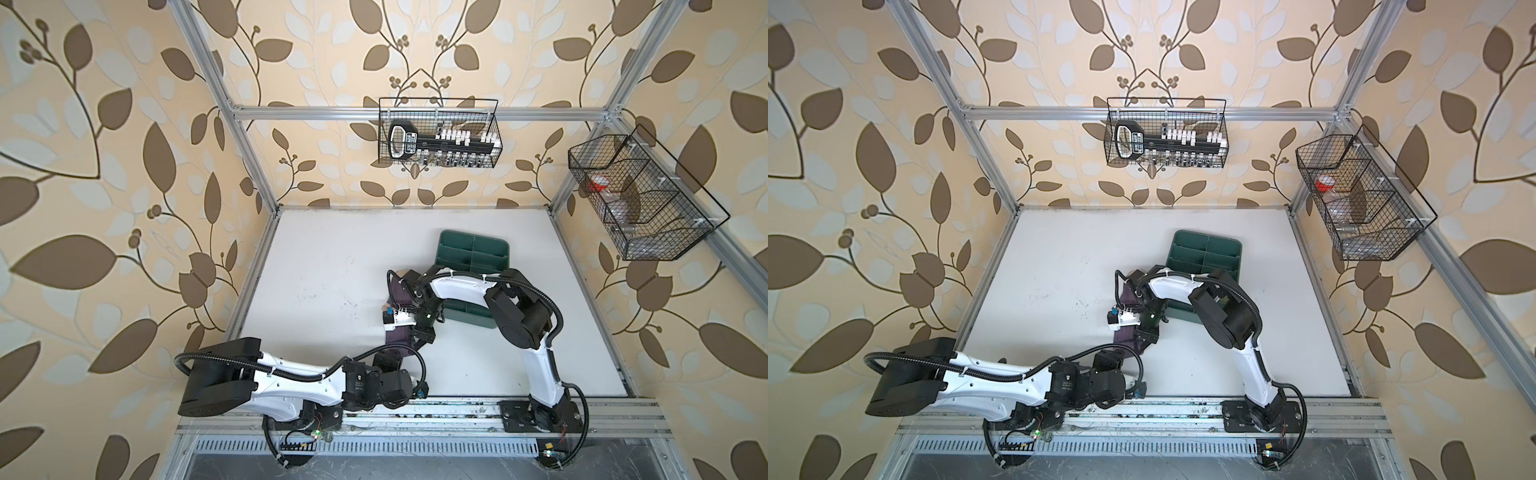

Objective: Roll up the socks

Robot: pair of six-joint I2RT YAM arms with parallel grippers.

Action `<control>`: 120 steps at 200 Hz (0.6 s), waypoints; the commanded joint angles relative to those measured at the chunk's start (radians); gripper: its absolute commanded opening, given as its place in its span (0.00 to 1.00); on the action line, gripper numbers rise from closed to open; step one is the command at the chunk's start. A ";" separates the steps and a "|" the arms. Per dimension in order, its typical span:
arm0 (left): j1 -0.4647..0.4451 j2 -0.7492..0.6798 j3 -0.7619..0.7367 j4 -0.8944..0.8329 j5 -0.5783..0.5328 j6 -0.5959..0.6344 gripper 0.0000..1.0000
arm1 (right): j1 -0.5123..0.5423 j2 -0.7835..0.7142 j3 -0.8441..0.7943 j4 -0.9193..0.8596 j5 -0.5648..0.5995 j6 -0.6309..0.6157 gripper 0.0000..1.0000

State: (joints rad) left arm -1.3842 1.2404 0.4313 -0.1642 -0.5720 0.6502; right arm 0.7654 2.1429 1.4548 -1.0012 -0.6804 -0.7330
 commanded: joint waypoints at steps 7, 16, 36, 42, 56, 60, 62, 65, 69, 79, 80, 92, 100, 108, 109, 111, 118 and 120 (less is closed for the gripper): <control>0.096 0.027 0.031 0.041 0.022 -0.067 0.54 | -0.003 0.022 0.019 -0.021 -0.039 -0.016 0.00; 0.115 0.051 0.042 0.040 0.041 -0.066 0.50 | -0.003 0.020 0.018 -0.019 -0.038 -0.016 0.00; 0.117 0.109 0.066 0.036 0.077 -0.078 0.45 | -0.006 0.021 0.021 -0.020 -0.039 -0.016 0.00; 0.117 0.124 0.075 0.032 0.089 -0.087 0.44 | -0.007 0.021 0.022 -0.019 -0.039 -0.016 0.00; 0.116 0.156 0.092 0.023 0.104 -0.106 0.41 | -0.011 0.019 0.023 -0.019 -0.039 -0.016 0.00; 0.116 0.164 0.098 0.022 0.107 -0.109 0.41 | -0.011 0.019 0.023 -0.019 -0.040 -0.016 0.00; 0.116 0.167 0.100 0.022 0.108 -0.111 0.40 | -0.012 0.018 0.021 -0.020 -0.040 -0.016 0.00; 0.116 0.171 0.103 0.022 0.110 -0.113 0.40 | -0.012 0.018 0.021 -0.019 -0.040 -0.016 0.00; 0.116 0.175 0.106 0.022 0.112 -0.118 0.39 | -0.014 0.017 0.021 -0.020 -0.041 -0.016 0.00; 0.115 0.181 0.111 0.030 0.119 -0.128 0.37 | -0.013 0.016 0.021 -0.019 -0.040 -0.017 0.00; 0.115 0.181 0.112 0.031 0.121 -0.128 0.37 | -0.013 0.016 0.020 -0.019 -0.040 -0.016 0.00; 0.115 0.190 0.115 0.031 0.141 -0.124 0.33 | -0.014 0.015 0.019 -0.019 -0.038 -0.016 0.00; 0.114 0.191 0.123 0.022 0.141 -0.126 0.25 | -0.014 0.015 0.019 -0.019 -0.038 -0.016 0.00; 0.113 0.227 0.130 0.007 0.150 -0.129 0.17 | -0.015 0.015 0.019 -0.019 -0.038 -0.014 0.00; 0.113 0.229 0.132 0.005 0.152 -0.128 0.16 | -0.015 0.015 0.019 -0.019 -0.038 -0.014 0.00; 0.113 0.231 0.135 0.001 0.155 -0.128 0.14 | -0.015 0.015 0.019 -0.019 -0.038 -0.014 0.00; 0.111 0.236 0.141 -0.011 0.167 -0.127 0.06 | -0.016 0.015 0.019 -0.019 -0.036 -0.014 0.00; 0.111 0.238 0.143 -0.014 0.168 -0.127 0.03 | -0.016 0.014 0.021 -0.020 -0.036 -0.014 0.00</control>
State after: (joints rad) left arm -1.2694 1.4364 0.5411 -0.1410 -0.4927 0.5423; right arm 0.7498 2.1429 1.4551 -1.0027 -0.6846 -0.7330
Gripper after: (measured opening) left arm 0.150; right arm 0.050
